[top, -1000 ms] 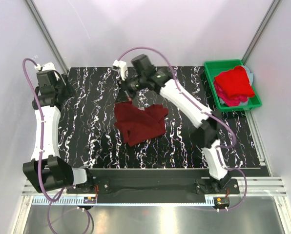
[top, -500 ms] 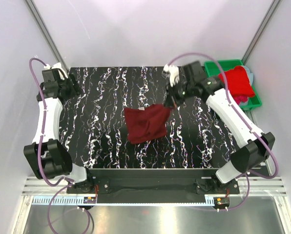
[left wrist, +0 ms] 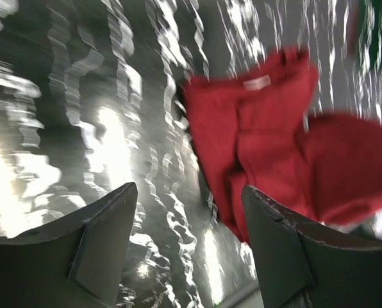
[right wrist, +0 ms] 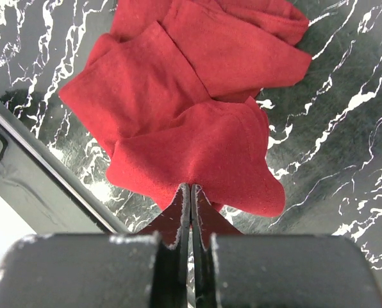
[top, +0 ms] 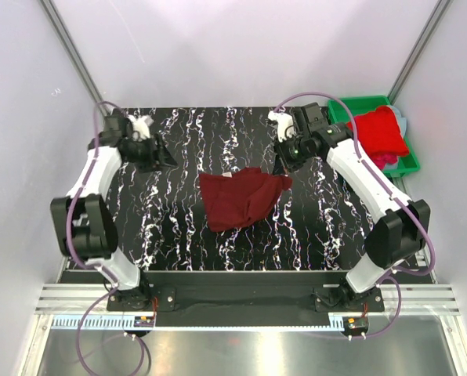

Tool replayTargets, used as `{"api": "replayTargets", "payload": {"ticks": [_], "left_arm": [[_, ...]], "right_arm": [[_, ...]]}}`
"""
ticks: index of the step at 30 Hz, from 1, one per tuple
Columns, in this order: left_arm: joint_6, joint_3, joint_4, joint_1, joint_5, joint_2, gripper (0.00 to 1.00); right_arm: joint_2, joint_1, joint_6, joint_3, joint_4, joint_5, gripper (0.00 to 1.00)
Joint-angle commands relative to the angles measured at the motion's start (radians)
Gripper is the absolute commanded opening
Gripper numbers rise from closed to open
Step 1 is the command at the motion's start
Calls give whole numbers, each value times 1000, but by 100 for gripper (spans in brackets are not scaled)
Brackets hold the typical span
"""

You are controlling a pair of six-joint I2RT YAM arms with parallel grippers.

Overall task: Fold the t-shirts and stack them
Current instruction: Flatten the tshirt out

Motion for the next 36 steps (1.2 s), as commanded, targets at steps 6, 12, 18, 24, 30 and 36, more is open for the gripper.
{"api": "replayTargets", "payload": {"ticks": [6,12,18,24,30,36], "left_arm": [[28,92,-69,-156,157,147,59],[35,235,-64,-178,163,302,55],[62,367,-67,-204,82,427,60],[89,454,-83,-210,24,527,61],[88,398,-74,-207,2,530,61],[91,382,-80,-209,5,558,57]], "right_arm": [[-57,-6,-14,4,28,32,0],[-79,-9,-21,-32,32,41,0],[-94,-13,-24,-32,32,56,0],[-108,-21,-29,-36,28,76,0],[-109,-29,-27,-26,29,81,0],[-91,-33,-27,-13,32,78,0]]}}
